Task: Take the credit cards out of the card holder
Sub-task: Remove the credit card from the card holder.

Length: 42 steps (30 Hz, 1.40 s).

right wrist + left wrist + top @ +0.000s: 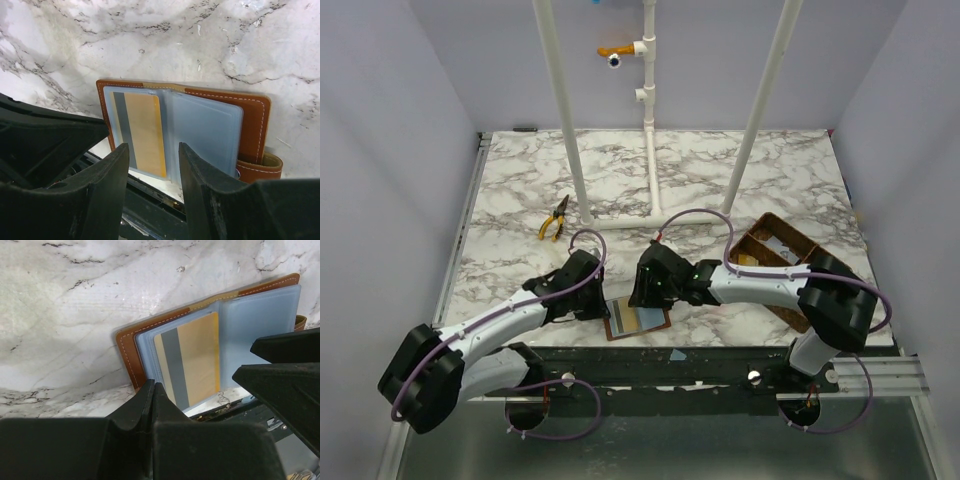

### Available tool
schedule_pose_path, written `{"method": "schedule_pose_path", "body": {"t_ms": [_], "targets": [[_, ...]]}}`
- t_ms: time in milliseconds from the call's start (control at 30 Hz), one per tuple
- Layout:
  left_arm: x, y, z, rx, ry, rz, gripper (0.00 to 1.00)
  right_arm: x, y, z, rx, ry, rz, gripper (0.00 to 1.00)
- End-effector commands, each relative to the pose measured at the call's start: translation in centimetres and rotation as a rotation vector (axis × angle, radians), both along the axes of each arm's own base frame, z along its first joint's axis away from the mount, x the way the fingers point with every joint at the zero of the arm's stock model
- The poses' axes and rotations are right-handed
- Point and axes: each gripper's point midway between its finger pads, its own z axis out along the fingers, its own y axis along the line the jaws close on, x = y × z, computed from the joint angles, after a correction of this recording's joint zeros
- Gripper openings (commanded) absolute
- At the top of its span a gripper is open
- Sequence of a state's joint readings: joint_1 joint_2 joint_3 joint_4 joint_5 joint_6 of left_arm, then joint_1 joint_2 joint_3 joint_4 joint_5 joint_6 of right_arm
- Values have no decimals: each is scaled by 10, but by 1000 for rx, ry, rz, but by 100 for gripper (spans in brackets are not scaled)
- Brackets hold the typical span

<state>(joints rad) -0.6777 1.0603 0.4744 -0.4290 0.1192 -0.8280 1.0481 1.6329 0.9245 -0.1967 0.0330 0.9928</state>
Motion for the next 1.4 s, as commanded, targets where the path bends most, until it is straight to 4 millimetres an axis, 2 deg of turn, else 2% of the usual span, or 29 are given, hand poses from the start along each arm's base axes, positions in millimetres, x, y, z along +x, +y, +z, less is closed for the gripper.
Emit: {"method": "schedule_pose_path", "body": {"t_ms": [0,233,467,900,1233,1367], "targets": [[7,-5,-4,-19,-16,3,0,-2,12,1,31,0,29,47],[12,-16,-6,-40,-22,-44,0,-7,5,-11,34,28,-4,45],[11,-16,-11,-26,4,-42,0,-14,-7,-21,50,52,-42,43],[7,-13,-15,-12,26,-38,0,-21,-3,-15,244,104,-56,33],[4,-11,-14,-16,27,-30,0,-21,-2,-2,289,100,-70,29],[4,-11,-14,-19,27,-29,0,-22,-4,-11,266,117,-80,27]]}}
